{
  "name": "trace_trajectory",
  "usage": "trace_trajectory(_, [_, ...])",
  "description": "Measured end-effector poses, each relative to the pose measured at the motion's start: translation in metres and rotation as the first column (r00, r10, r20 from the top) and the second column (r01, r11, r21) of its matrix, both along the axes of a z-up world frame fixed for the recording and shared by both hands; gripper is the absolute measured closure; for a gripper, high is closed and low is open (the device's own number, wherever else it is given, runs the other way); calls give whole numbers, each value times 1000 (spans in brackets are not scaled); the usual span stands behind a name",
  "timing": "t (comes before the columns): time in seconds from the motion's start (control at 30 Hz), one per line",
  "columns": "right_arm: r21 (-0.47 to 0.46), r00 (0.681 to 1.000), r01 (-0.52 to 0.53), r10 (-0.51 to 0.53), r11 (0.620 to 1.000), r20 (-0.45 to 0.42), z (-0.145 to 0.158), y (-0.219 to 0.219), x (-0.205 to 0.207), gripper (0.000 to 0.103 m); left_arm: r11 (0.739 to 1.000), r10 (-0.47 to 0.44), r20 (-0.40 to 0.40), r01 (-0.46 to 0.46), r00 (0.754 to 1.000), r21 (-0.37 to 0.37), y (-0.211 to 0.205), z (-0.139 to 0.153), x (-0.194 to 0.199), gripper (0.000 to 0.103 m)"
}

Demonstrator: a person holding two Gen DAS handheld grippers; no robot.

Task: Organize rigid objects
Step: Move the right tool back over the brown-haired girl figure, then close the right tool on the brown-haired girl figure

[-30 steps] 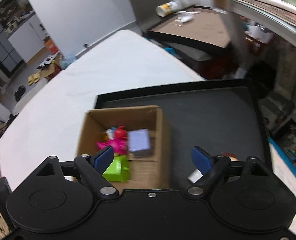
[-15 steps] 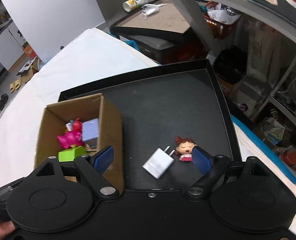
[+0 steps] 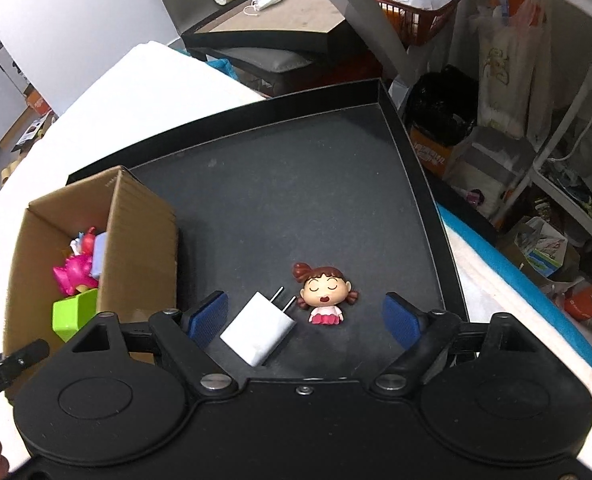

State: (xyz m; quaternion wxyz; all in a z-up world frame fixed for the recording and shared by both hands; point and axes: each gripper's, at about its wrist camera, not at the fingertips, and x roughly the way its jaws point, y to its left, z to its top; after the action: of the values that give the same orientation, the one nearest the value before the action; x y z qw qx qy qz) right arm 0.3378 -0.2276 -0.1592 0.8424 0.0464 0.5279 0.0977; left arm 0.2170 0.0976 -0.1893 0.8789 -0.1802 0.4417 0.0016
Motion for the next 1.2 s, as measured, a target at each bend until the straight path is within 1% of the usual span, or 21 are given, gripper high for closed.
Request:
trace_trajectory(0.07, [0,1000,8,-8,1000,-6,-4,-2,4,24,1000,0,-1,0,1000,1,0,0,0,80])
trace_trajectory(0.17, [31,999,41,-40,999,-30,-12,-8,10,25,1000,1,-2,-1,1000,2,0,0,0,80])
trace_trajectory(0.23, [40,998,45,-43,998,-34,-16,-9,12,25,1000,2,-5,-2,1000,2,0,-1,1,80])
trace_trajectory(0.3, [36,999,37,-36,999,-33,-19,-6,15,25,1000,2,-7,-2,1000,5,0,-2,2,79])
trace_trajectory(0.37, [31,999,27,-26,999,-37,-23,-4,17,30,1000,1,-7,-1,1000,8,-1,-3,2,79])
trace_trajectory(0.6, [-7,998,-11,10,1000,-54,-33,3,22,35,1000,0,-7,0,1000,8,-1,-3,2,79])
trace_trajectory(0.73, [-29,997,-36,34,999,-69,-39,11,24,41,1000,0,-7,0,1000,9,-1,-3,2,79])
trace_trajectory(0.8, [-37,997,-47,45,998,-67,-40,15,25,48,1000,0,-7,0,1000,9,-1,-3,3,79])
trace_trajectory(0.83, [-46,997,-49,46,998,-61,-40,15,25,60,1000,0,-7,0,1000,9,-1,-3,3,79])
trace_trajectory(0.87, [-60,998,-49,46,997,-47,-39,16,25,66,1000,0,-7,0,1000,9,-1,-3,3,79])
trace_trajectory(0.97, [-48,998,-40,38,998,-44,-37,13,22,67,1000,0,-7,0,1000,9,-1,-3,3,79])
trace_trajectory(1.2, [-51,999,-11,8,999,-54,-36,7,20,67,1000,1,-7,-1,1000,9,-1,-3,3,79])
